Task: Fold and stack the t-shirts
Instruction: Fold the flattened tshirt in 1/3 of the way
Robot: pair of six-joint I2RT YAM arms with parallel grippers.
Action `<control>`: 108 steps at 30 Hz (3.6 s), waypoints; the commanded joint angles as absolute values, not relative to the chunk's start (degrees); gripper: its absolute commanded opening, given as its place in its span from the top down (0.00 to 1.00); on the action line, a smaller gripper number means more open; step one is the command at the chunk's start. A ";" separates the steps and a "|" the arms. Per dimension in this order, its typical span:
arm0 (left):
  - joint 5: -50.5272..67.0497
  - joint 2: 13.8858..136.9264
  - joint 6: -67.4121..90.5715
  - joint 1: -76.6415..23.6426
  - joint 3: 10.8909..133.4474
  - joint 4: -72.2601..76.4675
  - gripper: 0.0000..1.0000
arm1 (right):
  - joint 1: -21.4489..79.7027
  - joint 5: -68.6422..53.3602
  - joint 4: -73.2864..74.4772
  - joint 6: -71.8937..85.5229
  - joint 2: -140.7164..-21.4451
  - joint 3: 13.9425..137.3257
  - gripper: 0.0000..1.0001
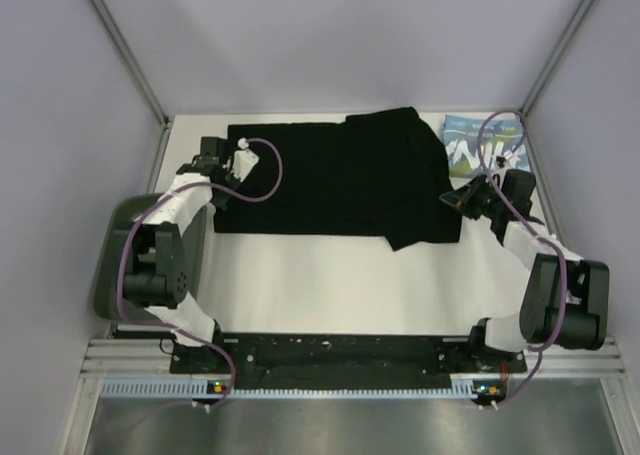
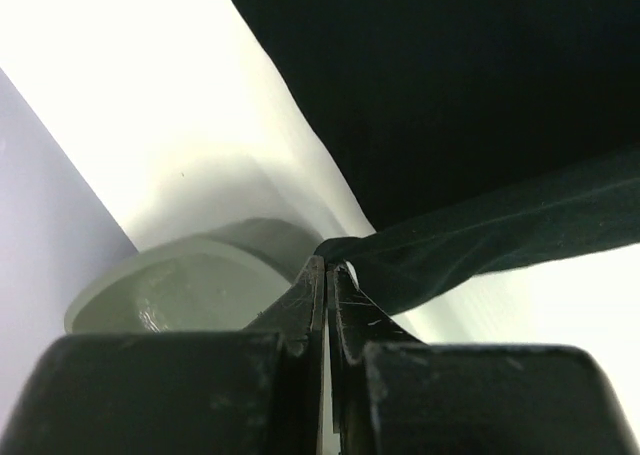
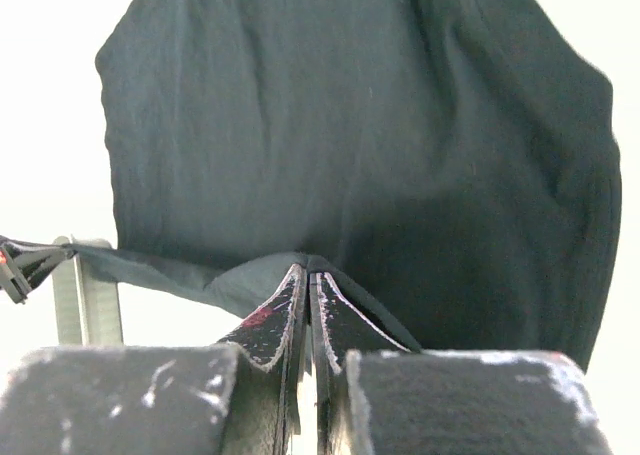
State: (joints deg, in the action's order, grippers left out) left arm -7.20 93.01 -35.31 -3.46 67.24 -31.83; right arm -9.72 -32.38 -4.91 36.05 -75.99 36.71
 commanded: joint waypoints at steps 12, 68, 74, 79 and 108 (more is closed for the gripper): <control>-13.01 107.57 -35.68 -3.16 82.61 -24.08 1.00 | -8.00 -37.71 -25.05 36.30 -100.19 57.91 1.00; 2.99 96.77 -65.47 -7.65 62.85 -24.18 0.43 | -7.12 -17.23 21.45 15.21 -91.67 59.68 0.48; 0.89 99.93 -66.88 -7.56 61.79 -20.22 0.39 | -8.00 -16.18 19.25 15.64 -93.77 58.36 0.48; -2.80 102.39 -67.94 -7.47 61.09 -17.76 0.39 | -9.23 -16.35 18.63 15.56 -95.36 58.36 0.57; -1.32 99.67 -66.88 -6.77 58.18 -13.97 1.00 | -5.81 -17.41 19.95 13.45 -88.94 55.55 0.52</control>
State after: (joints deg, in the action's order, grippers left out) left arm -2.13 102.15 -67.22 -7.22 58.74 -14.98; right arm -8.21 -18.92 19.73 14.94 -86.52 54.04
